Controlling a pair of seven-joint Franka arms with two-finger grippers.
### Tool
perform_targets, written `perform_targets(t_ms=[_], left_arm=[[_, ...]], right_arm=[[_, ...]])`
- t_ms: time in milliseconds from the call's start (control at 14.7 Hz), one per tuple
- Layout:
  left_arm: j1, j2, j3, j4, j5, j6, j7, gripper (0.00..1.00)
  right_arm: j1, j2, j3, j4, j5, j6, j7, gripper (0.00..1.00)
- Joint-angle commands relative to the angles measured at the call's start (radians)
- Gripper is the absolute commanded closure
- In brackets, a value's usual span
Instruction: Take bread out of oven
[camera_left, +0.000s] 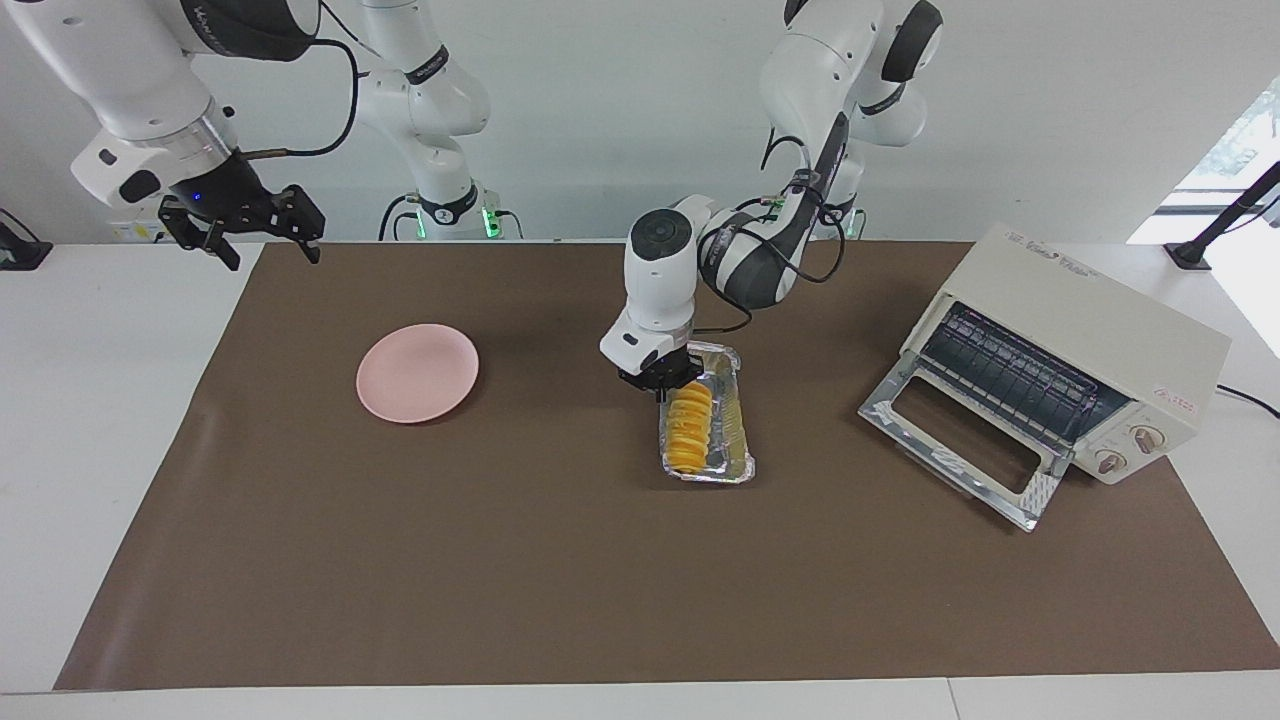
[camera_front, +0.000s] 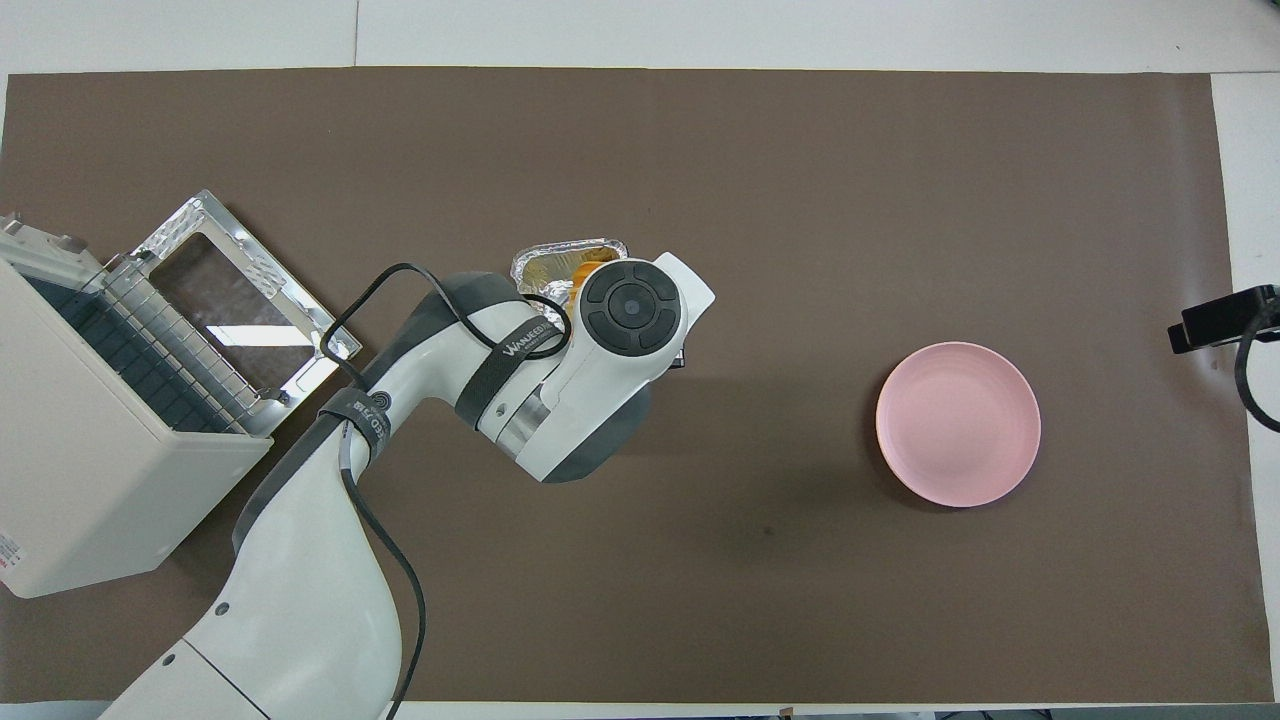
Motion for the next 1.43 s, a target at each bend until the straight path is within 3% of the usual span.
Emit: perform_targets(t_ms=[0, 68, 136, 204, 340, 475, 815, 1019, 1155, 1358], left_arm=[[0.001, 0.006, 0.003, 0.023, 0.008, -0.016, -0.046, 1.0], [0.004, 0.004, 0.003, 0.024, 0.007, -0.022, -0.05, 0.69], [0.004, 0.004, 0.005, 0.024, 0.007, -0.028, -0.054, 0.3], [0.008, 0.003, 0.006, 0.026, 0.007, -0.034, -0.057, 0.0], [0.011, -0.015, 0.037, 0.035, 0.004, -0.04, -0.048, 0.0], [0.062, -0.089, 0.052, 0.046, -0.004, -0.095, -0.04, 0.0], [0.233, -0.271, 0.052, 0.051, -0.039, -0.299, -0.011, 0.0], [0.344, -0.38, 0.055, 0.046, -0.097, -0.482, 0.16, 0.0], [0.398, -0.445, 0.057, 0.046, -0.099, -0.607, 0.277, 0.0], [0.461, -0.518, 0.06, 0.044, -0.105, -0.703, 0.41, 0.0]], right_arm=[[-0.011, -0.021, 0.008, -0.023, 0.017, -0.004, 0.008, 0.0], [-0.011, -0.022, 0.008, -0.023, 0.017, -0.007, 0.011, 0.0], [-0.019, -0.028, 0.007, -0.023, 0.017, -0.021, 0.009, 0.0], [-0.022, -0.032, 0.007, -0.024, 0.017, -0.028, 0.008, 0.0], [-0.019, -0.032, 0.008, -0.024, 0.016, -0.027, 0.008, 0.0], [-0.023, -0.032, 0.007, -0.023, 0.017, -0.027, 0.009, 0.0], [-0.025, -0.038, 0.007, -0.032, 0.008, -0.065, -0.012, 0.0], [0.0, -0.055, 0.021, -0.074, 0.017, -0.021, 0.005, 0.0], [0.078, -0.073, 0.021, -0.163, 0.02, 0.103, 0.102, 0.0], [0.228, -0.053, 0.021, -0.21, 0.02, 0.203, 0.34, 0.0]])
